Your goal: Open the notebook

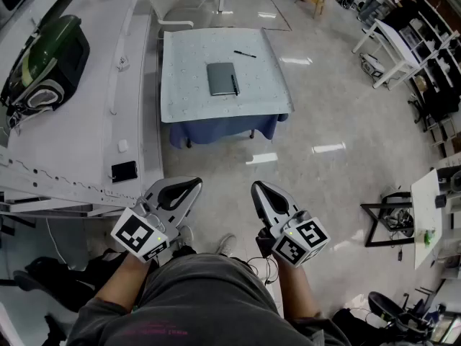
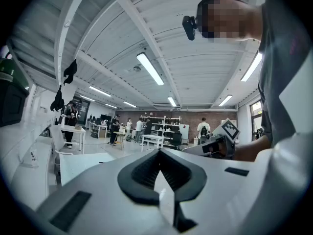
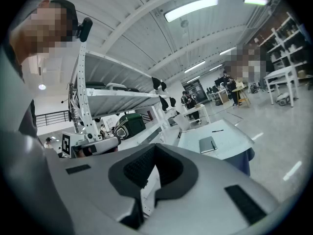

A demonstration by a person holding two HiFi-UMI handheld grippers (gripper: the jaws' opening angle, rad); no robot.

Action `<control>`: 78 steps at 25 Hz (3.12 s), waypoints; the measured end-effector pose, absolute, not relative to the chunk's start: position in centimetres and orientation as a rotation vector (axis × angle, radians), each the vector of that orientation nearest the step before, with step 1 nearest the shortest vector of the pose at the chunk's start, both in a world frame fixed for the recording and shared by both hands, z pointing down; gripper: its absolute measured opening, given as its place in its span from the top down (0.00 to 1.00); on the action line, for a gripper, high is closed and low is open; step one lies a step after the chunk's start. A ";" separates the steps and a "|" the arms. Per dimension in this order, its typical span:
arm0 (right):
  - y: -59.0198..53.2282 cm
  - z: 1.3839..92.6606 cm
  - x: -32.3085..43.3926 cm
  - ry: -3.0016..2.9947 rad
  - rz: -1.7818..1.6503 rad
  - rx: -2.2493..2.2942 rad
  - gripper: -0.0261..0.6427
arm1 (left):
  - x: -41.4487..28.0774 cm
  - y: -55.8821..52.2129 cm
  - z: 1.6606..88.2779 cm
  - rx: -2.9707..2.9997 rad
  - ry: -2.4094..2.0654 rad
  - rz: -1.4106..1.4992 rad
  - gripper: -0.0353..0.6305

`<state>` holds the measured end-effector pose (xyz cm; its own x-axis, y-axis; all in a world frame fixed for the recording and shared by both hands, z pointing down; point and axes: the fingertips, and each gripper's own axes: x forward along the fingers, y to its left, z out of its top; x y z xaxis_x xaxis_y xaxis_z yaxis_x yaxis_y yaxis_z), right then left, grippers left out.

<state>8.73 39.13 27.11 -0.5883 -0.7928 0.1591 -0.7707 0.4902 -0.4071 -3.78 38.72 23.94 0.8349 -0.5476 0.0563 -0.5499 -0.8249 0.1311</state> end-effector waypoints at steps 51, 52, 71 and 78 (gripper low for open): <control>39.4 26.9 8.7 2.690 -0.635 -1.422 0.96 | -3.8 39.2 24.5 2.868 -0.852 0.029 0.95; 39.3 26.9 8.7 2.692 -0.631 -1.426 0.96 | -3.9 39.2 24.5 2.867 -0.853 0.029 0.95; 39.3 26.8 9.0 2.700 -0.599 -1.479 0.87 | -3.6 39.4 24.7 2.859 -0.846 0.026 0.95; 39.5 26.8 9.2 2.693 -0.598 -1.485 0.85 | -3.4 39.5 24.7 2.862 -0.842 0.026 0.95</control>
